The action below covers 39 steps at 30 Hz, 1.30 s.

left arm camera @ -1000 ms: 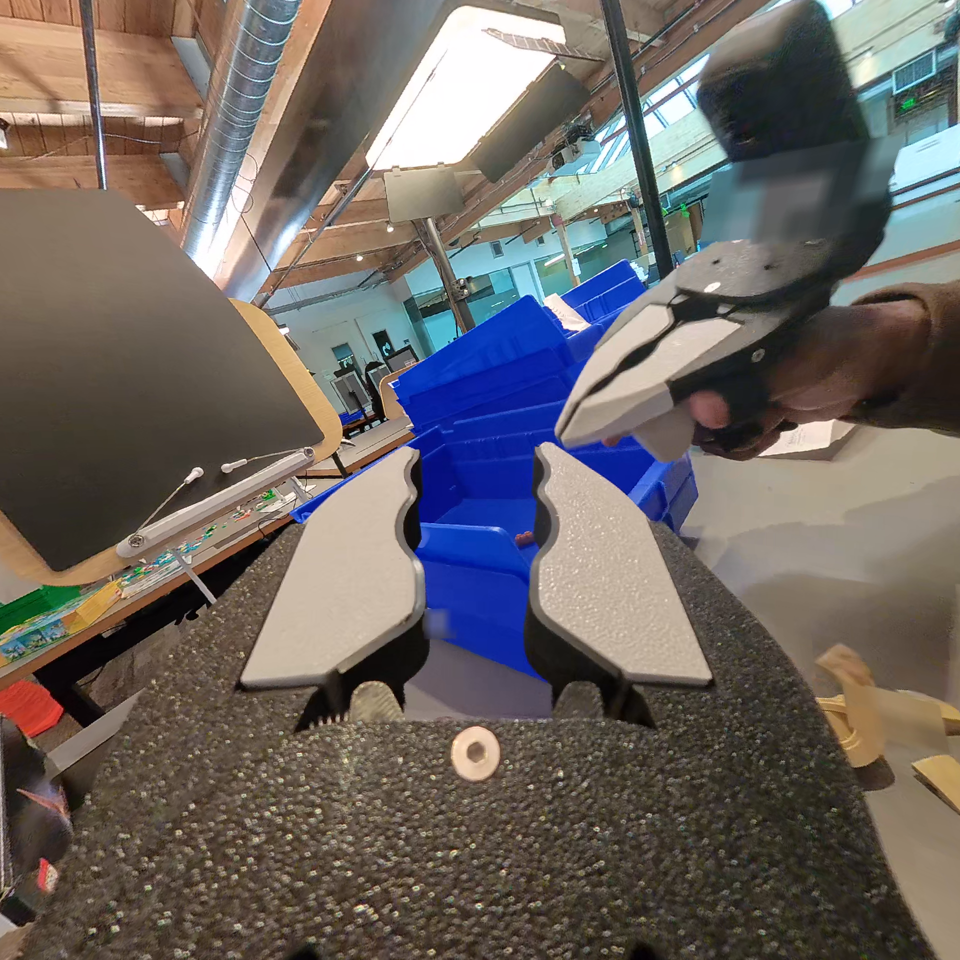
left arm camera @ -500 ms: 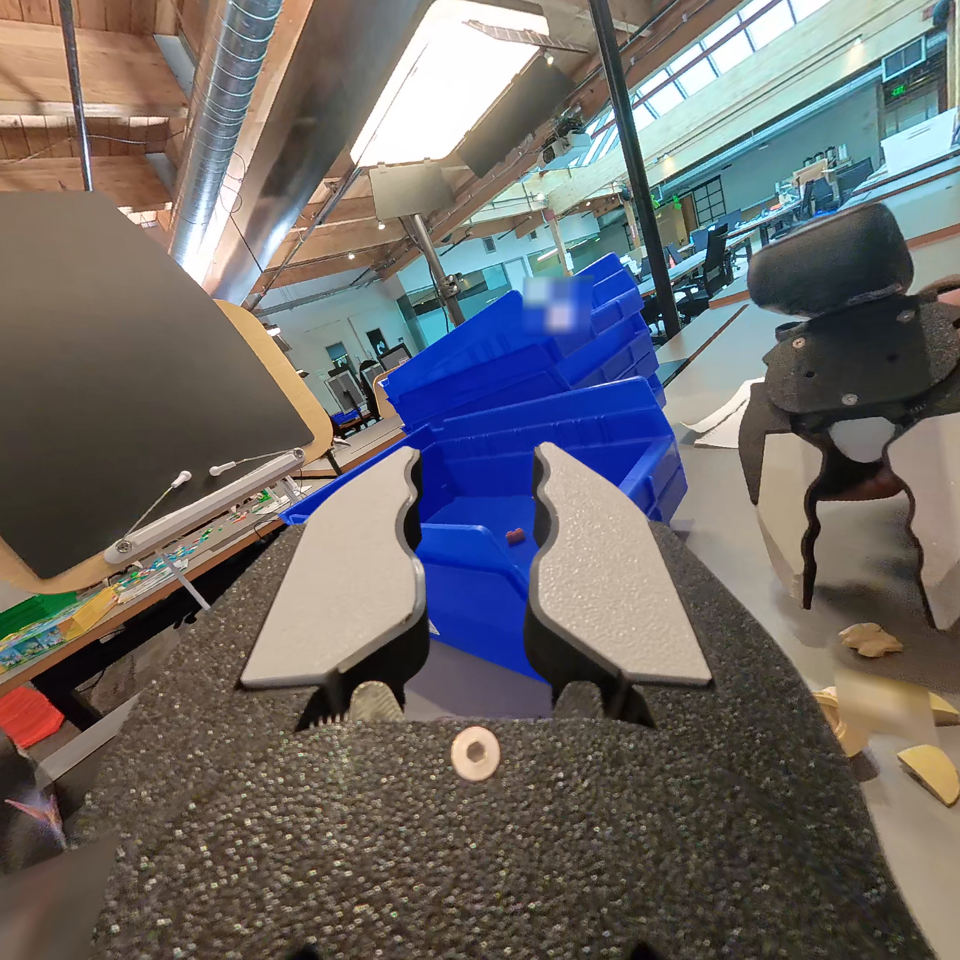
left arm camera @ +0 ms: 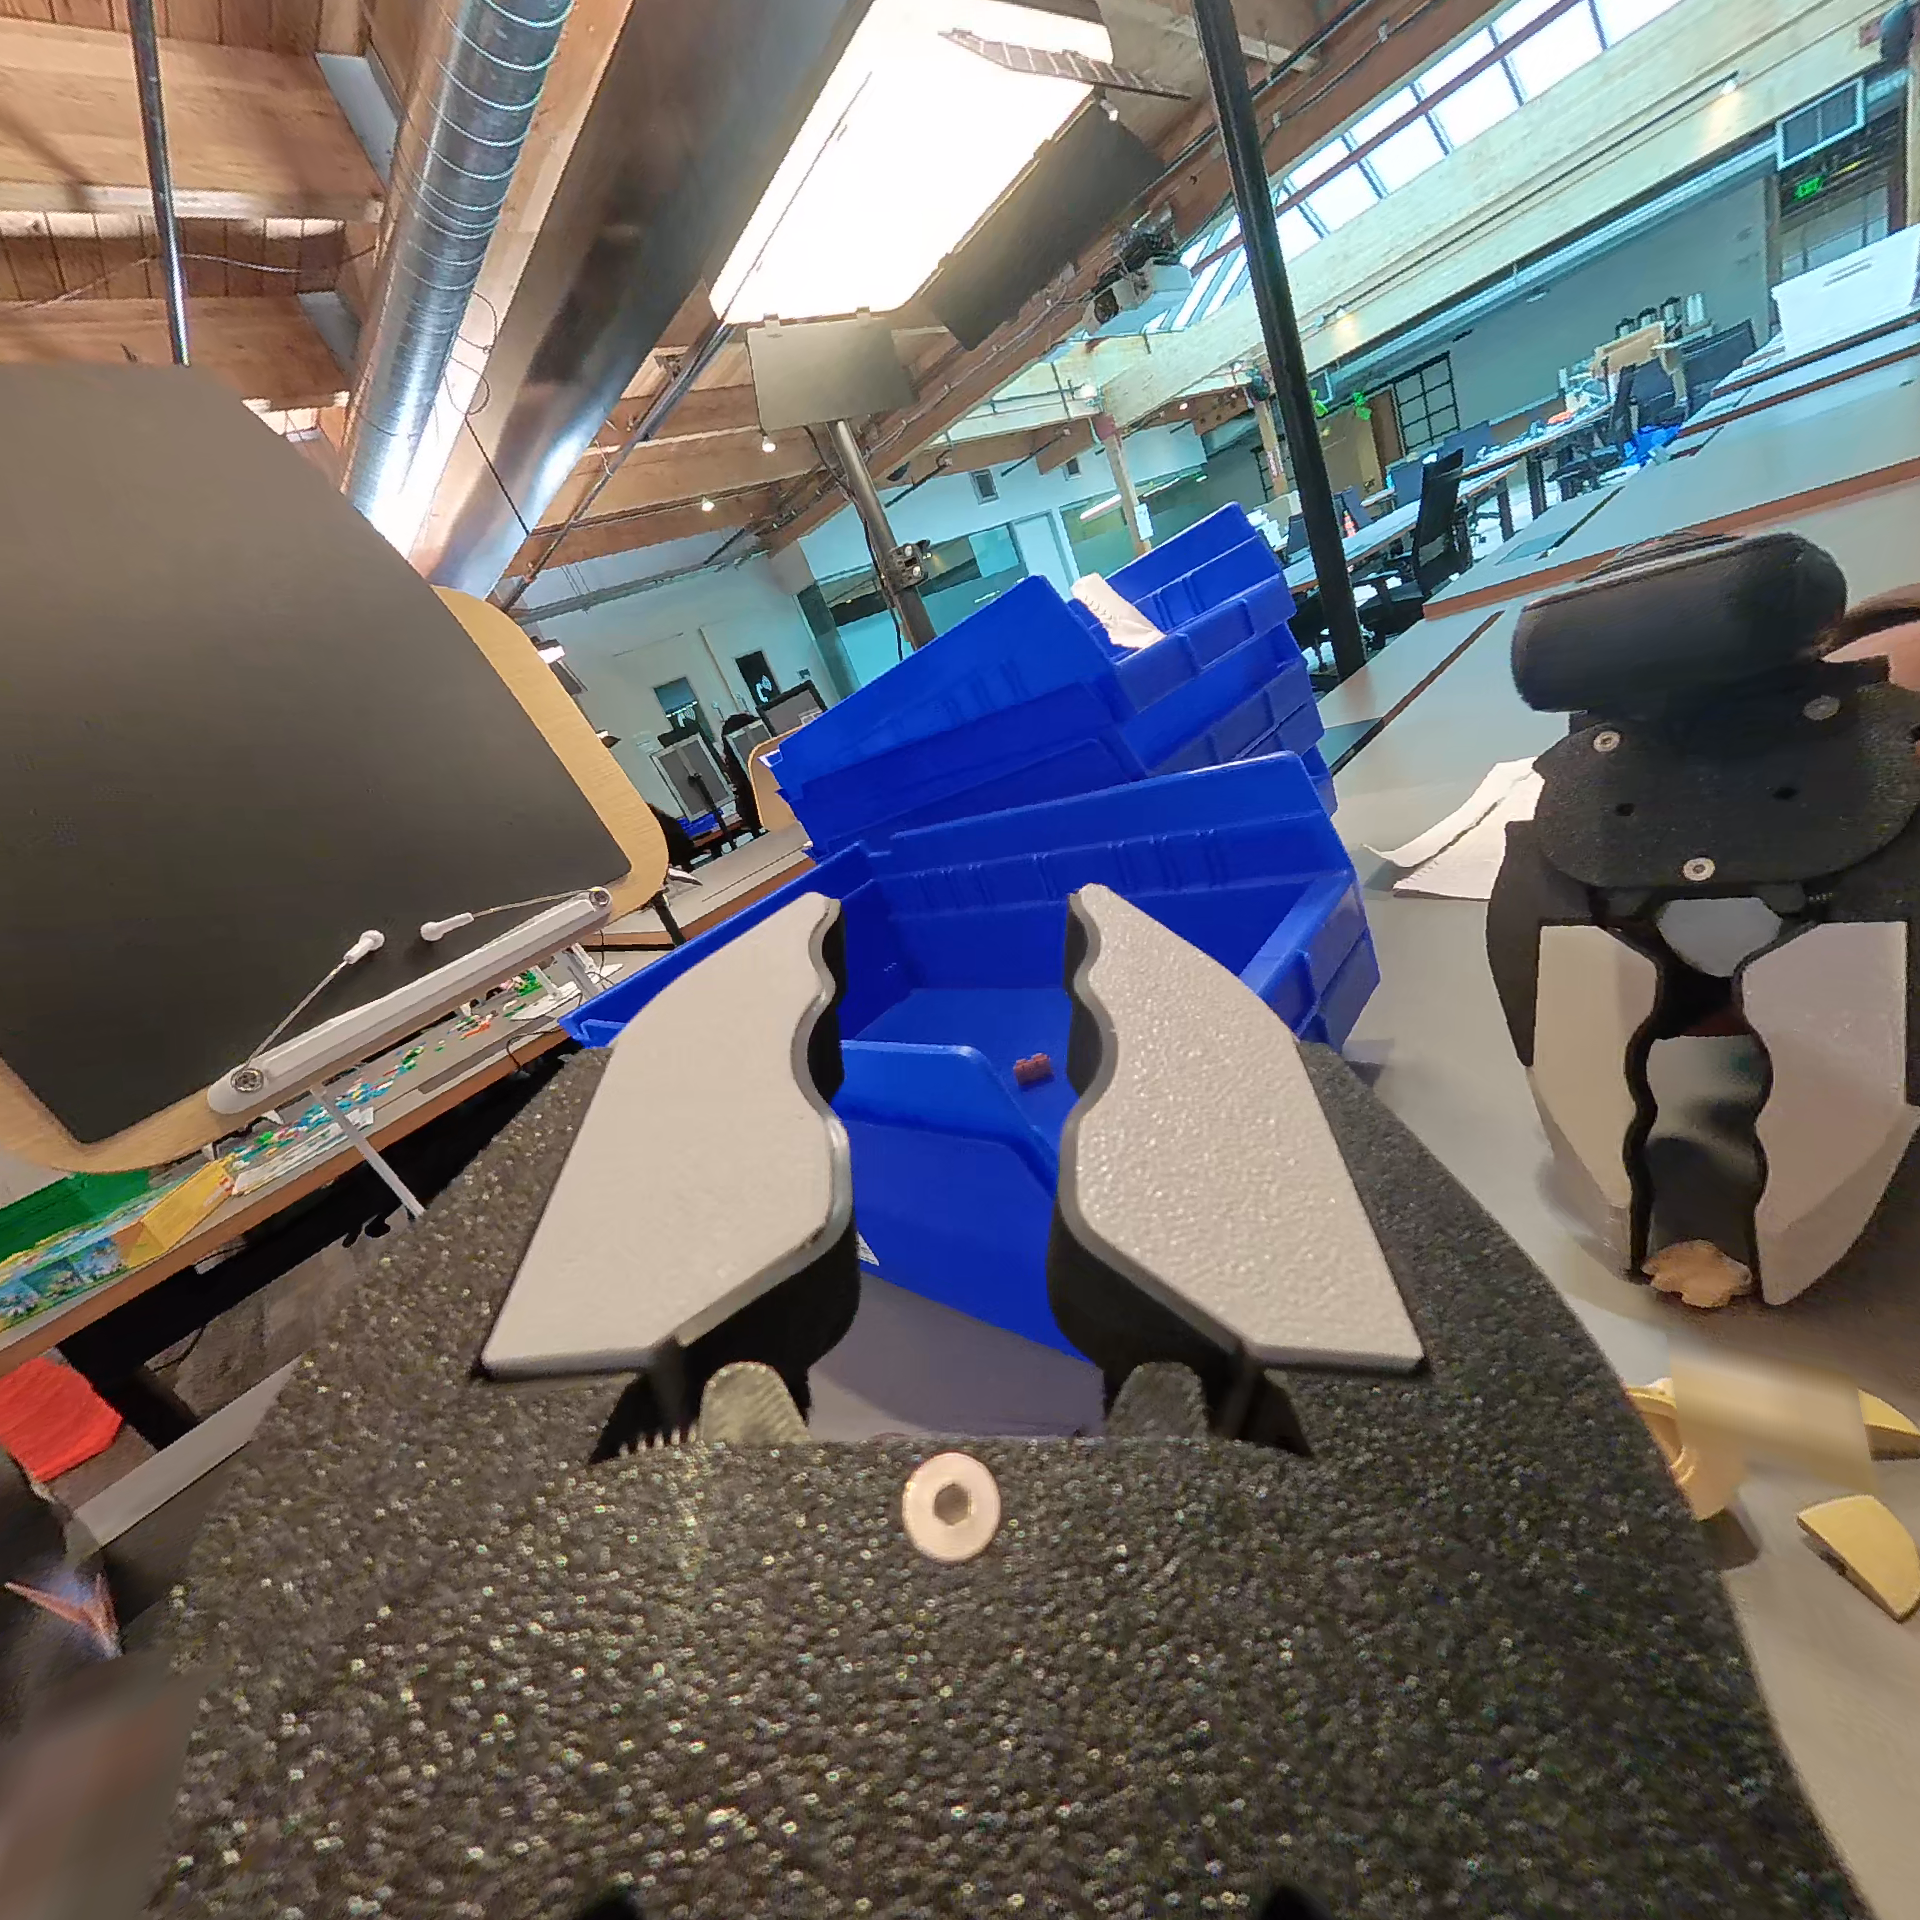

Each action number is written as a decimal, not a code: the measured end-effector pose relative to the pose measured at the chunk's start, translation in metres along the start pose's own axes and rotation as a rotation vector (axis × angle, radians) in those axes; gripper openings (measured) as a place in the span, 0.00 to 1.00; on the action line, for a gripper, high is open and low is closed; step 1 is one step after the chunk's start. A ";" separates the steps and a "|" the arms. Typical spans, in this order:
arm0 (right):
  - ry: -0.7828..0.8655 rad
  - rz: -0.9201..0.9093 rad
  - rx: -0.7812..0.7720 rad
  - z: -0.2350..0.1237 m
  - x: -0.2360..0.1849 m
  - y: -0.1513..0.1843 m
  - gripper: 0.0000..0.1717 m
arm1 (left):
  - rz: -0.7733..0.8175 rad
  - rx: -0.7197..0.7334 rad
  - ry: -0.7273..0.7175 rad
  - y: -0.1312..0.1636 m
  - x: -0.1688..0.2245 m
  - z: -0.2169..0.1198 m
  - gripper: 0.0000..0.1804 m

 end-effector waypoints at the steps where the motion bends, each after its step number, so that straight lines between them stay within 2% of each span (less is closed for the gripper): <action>1: 0.002 -0.002 0.001 0.000 0.000 0.000 0.12 | 0.000 -0.001 0.000 0.000 0.000 0.000 0.22; 6: 0.033 -0.028 0.036 -0.002 0.002 -0.004 0.12 | 0.003 -0.002 -0.005 0.000 0.000 0.000 0.22; 9: 0.106 -0.054 0.167 -0.017 0.006 -0.015 0.12 | 0.003 0.000 -0.009 -0.001 -0.001 0.000 0.22; 12: 0.345 -0.043 0.386 -0.040 0.023 -0.035 0.12 | 0.000 -0.001 -0.012 0.000 -0.001 0.000 0.22; 14: 0.579 0.068 0.510 -0.058 0.043 -0.047 0.12 | -0.001 -0.001 -0.012 0.000 -0.001 0.000 0.22; 16: 0.717 0.178 0.515 -0.065 0.059 -0.051 0.17 | 0.001 -0.001 -0.011 0.000 -0.001 0.000 0.22; 18: 0.740 0.193 0.462 -0.061 0.062 -0.050 0.21 | 0.006 0.000 -0.011 -0.001 -0.001 0.000 0.22; 22: 0.658 0.143 0.405 -0.050 0.048 -0.046 0.21 | 0.005 0.005 -0.014 -0.002 -0.001 -0.001 0.22; 26: 0.180 -0.059 0.342 -0.030 -0.002 -0.050 0.16 | 0.004 0.001 -0.013 -0.001 -0.001 0.000 0.22; 28: 0.055 -0.167 0.230 -0.012 -0.024 -0.049 0.15 | 0.004 -0.003 -0.011 0.000 -0.001 0.000 0.22; 31: -0.014 -0.171 0.102 0.011 -0.032 -0.047 0.15 | 0.004 -0.012 -0.007 0.002 0.000 0.001 0.22; 39: -0.027 -0.060 0.050 0.024 -0.030 -0.048 0.12 | 0.008 -0.013 -0.003 0.002 0.001 0.001 0.22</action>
Point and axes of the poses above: each gripper's, where its closed fingertips meet, z out along the fingers, y out of its underside, x = y × z across the jaws, the point moved 10 cm from there along -z, back along the fingers, and after that the axes turned 3 degrees about -y, right-handed, at the moved point
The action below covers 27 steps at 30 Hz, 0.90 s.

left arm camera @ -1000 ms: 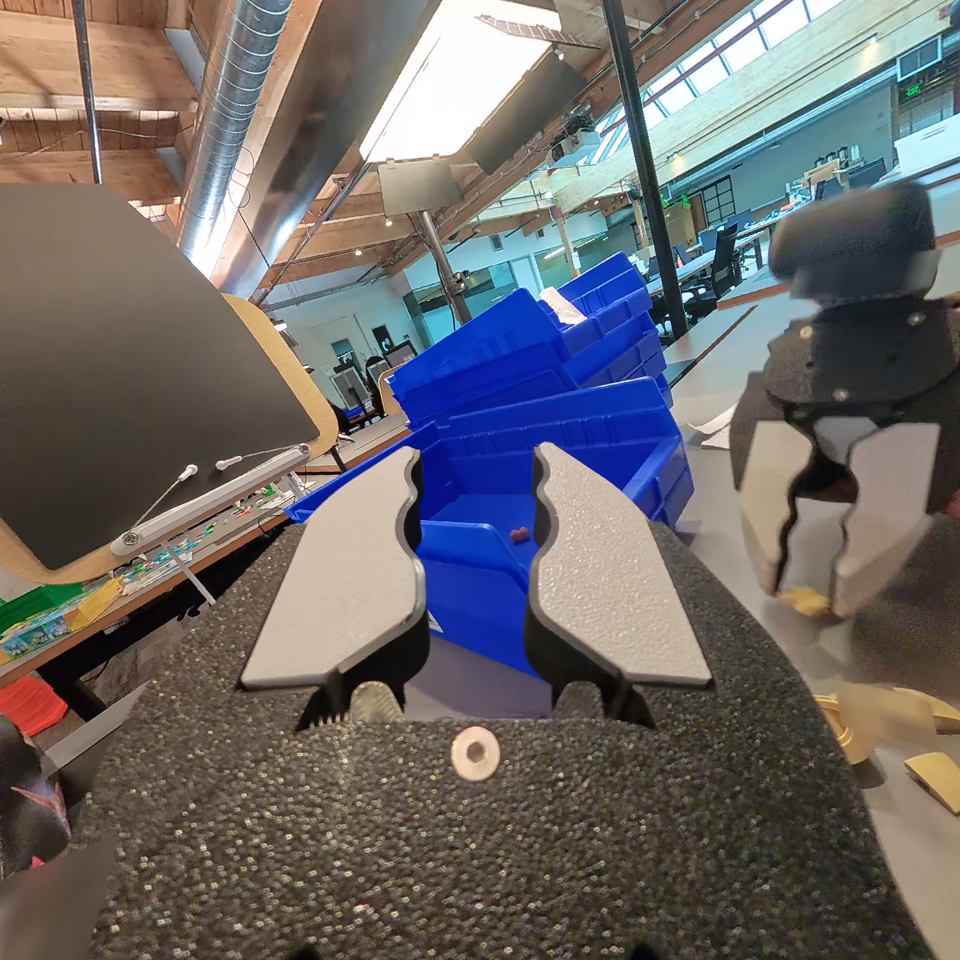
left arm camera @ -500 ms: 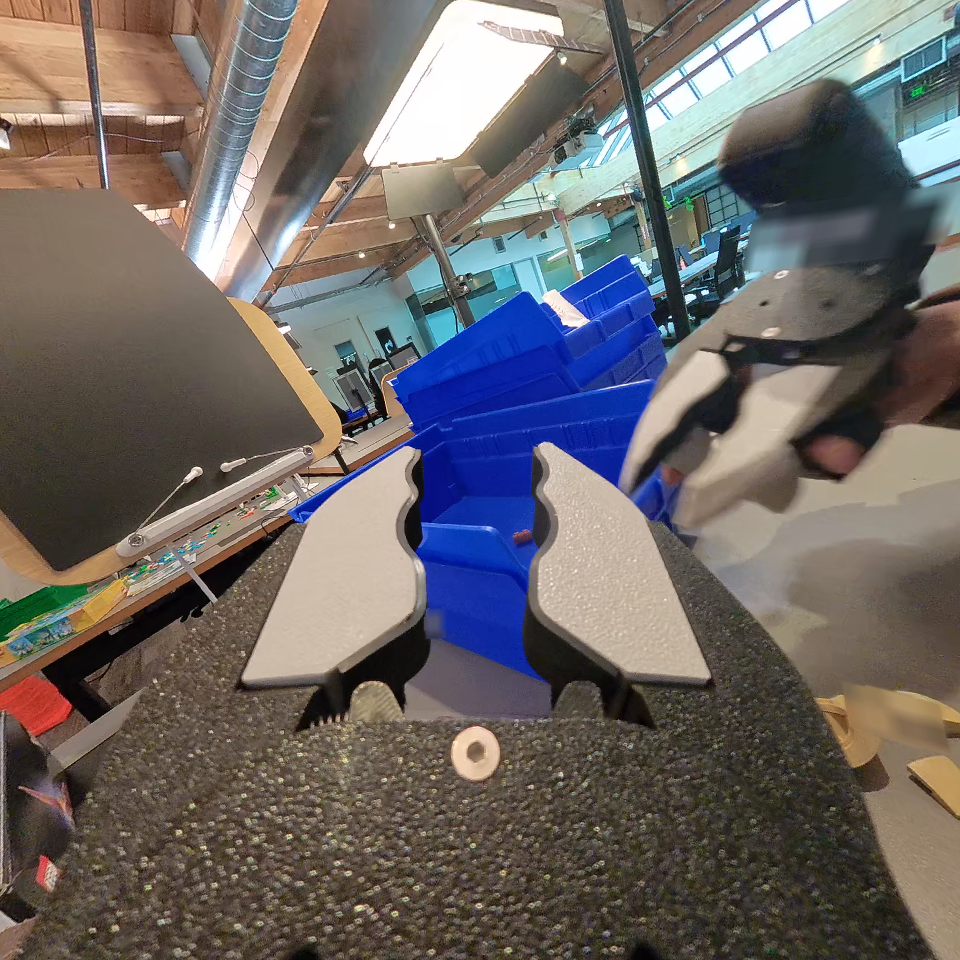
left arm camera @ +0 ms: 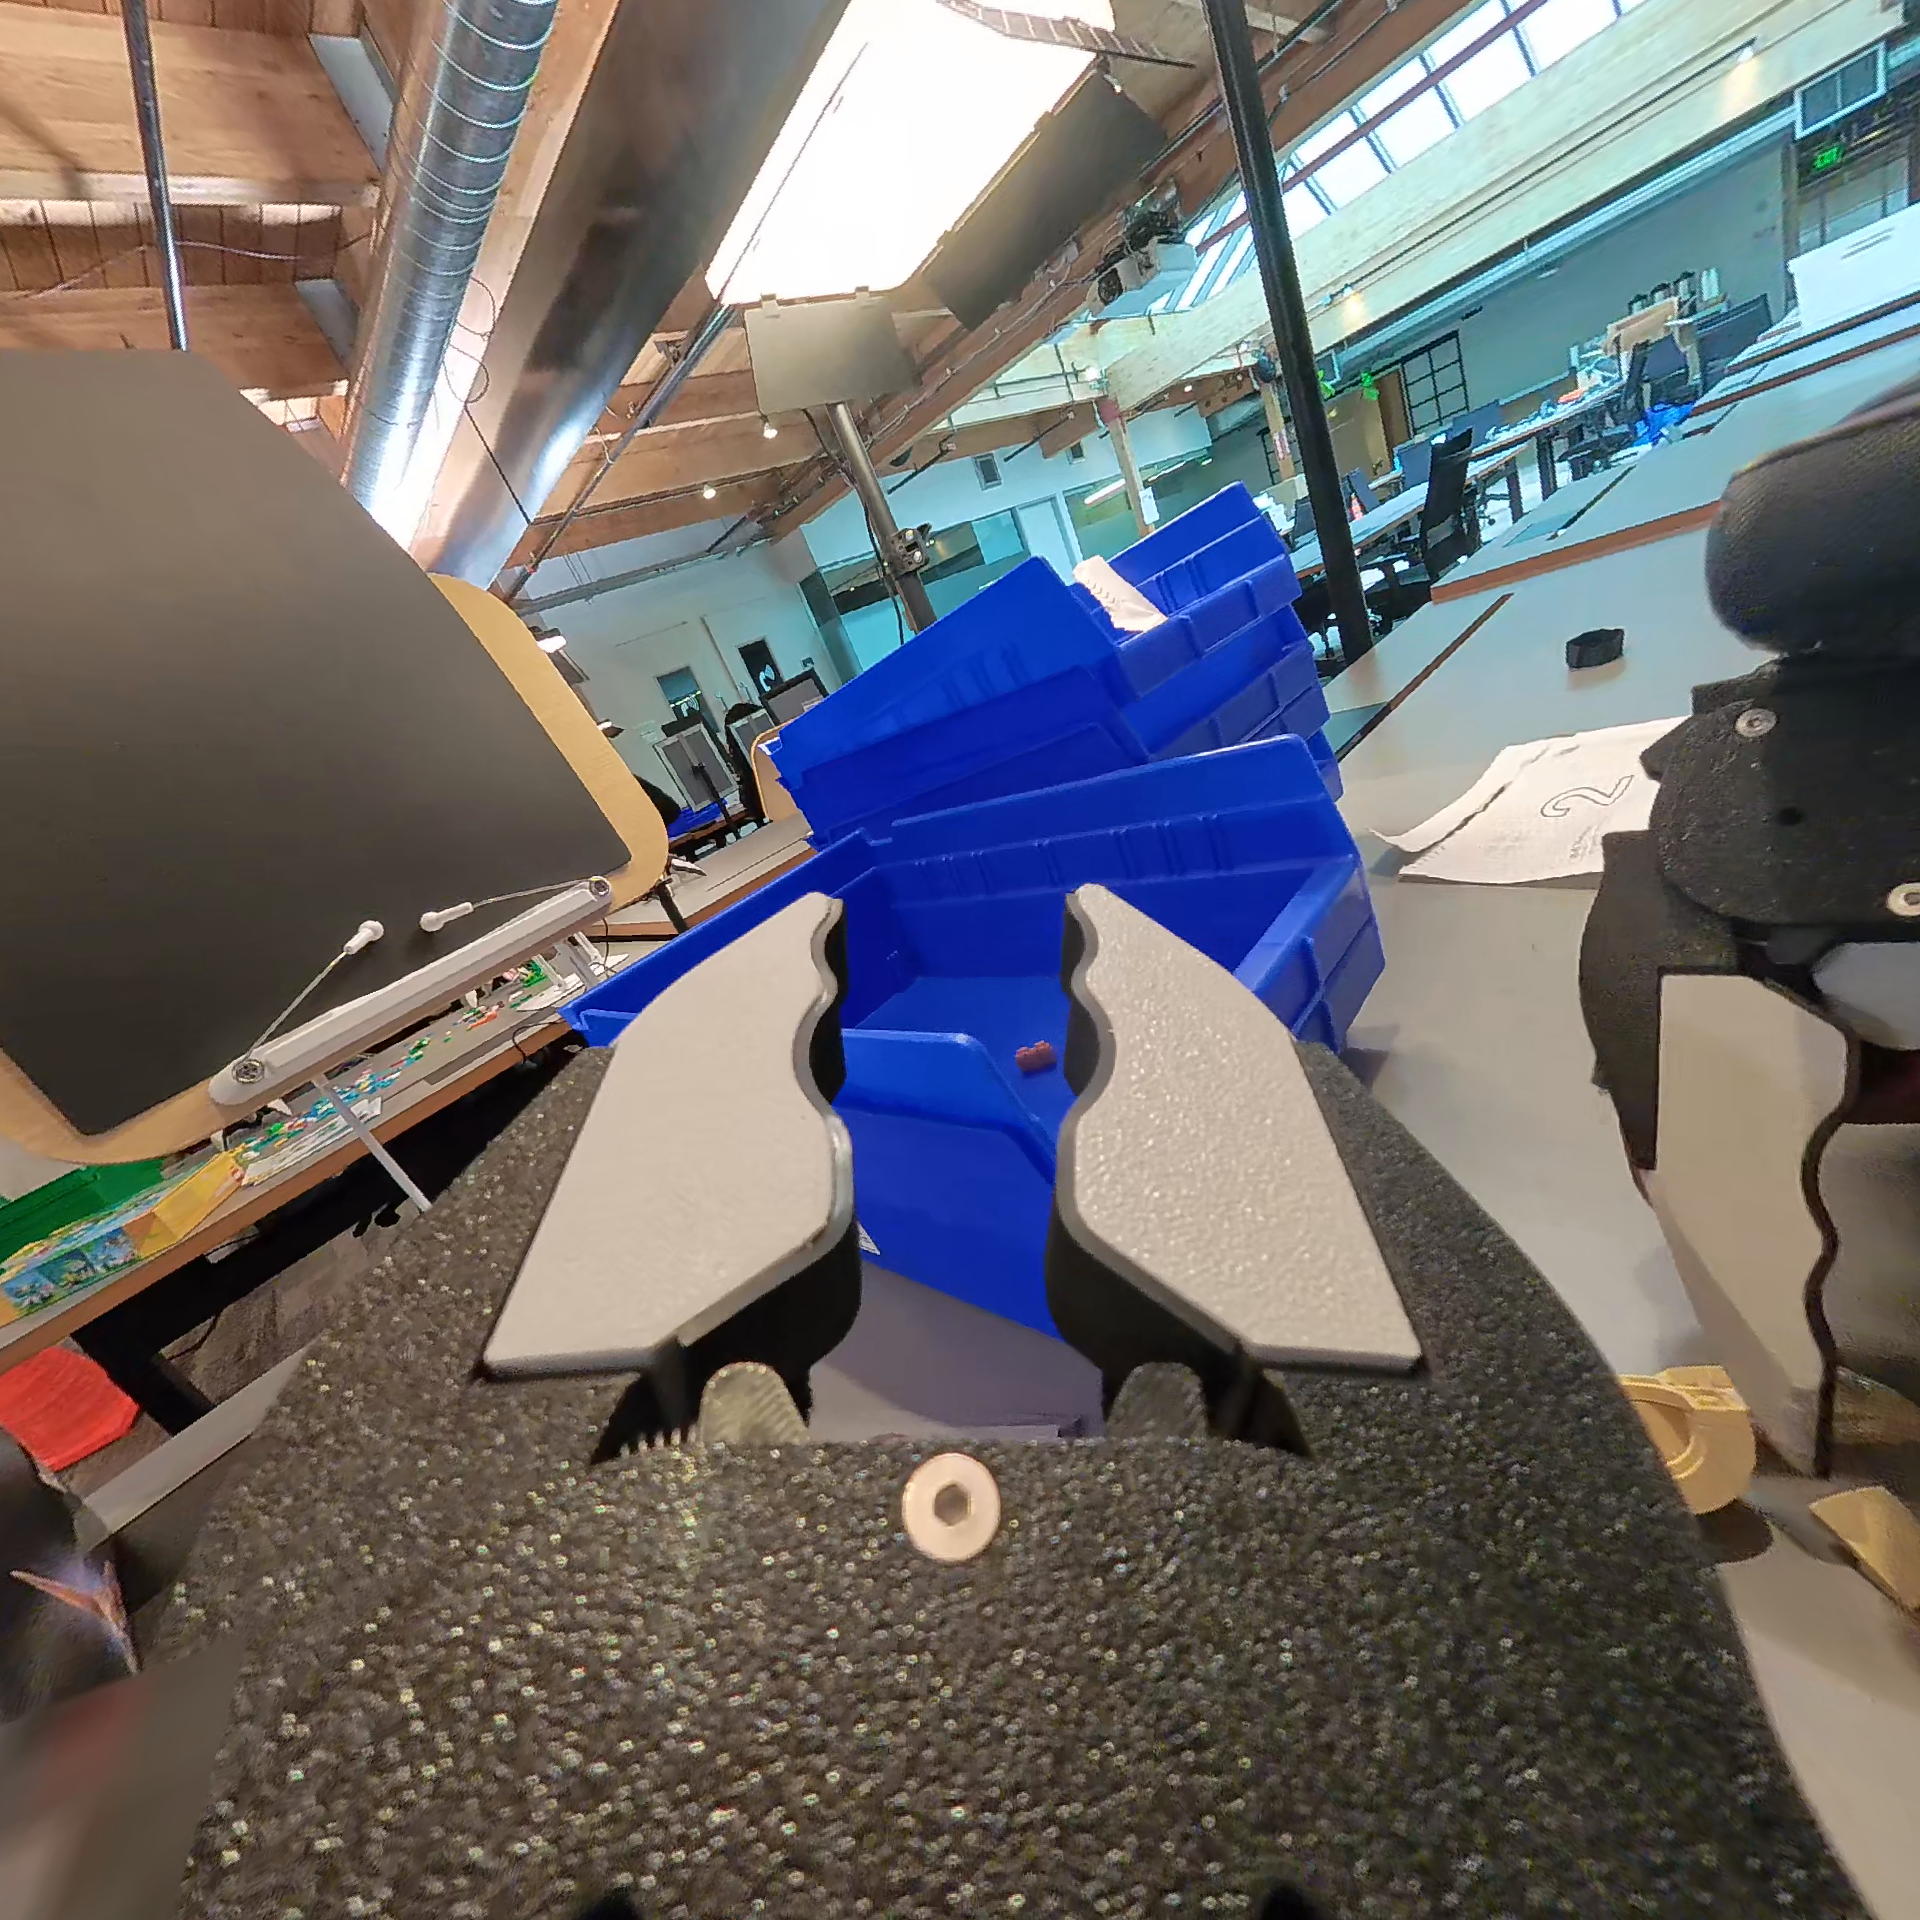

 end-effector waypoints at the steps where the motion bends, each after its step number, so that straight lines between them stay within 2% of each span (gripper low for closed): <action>1: 0.008 0.005 -0.008 0.002 0.000 0.000 0.12 | 0.001 0.000 0.001 0.000 0.000 0.000 0.22; 9: 0.028 0.032 -0.080 0.012 0.002 0.002 0.12 | 0.005 0.005 0.001 -0.002 0.001 0.000 0.22; 19: 0.019 0.000 -0.042 0.007 0.002 0.000 0.09 | 0.005 0.008 -0.002 -0.002 0.001 0.000 0.22; 23: 0.099 -0.036 0.158 -0.022 0.009 -0.014 0.09 | 0.005 0.014 -0.008 -0.003 0.000 -0.001 0.21; 25: 0.287 0.015 0.335 -0.045 0.030 -0.025 0.09 | 0.003 0.016 -0.012 -0.003 -0.001 -0.001 0.21; 27: 0.543 0.172 0.500 -0.071 0.058 -0.031 0.11 | -0.001 0.017 -0.014 -0.002 -0.001 -0.001 0.21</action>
Point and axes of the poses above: each gripper's, where its closed fingertips meet, z out along the fingers, y out of its underside, x = y × z across the jaws, the point moved 10 cm from there along -z, back along the fingers, and after that the axes turned 3 degrees about -y, right-handed, at the moved point
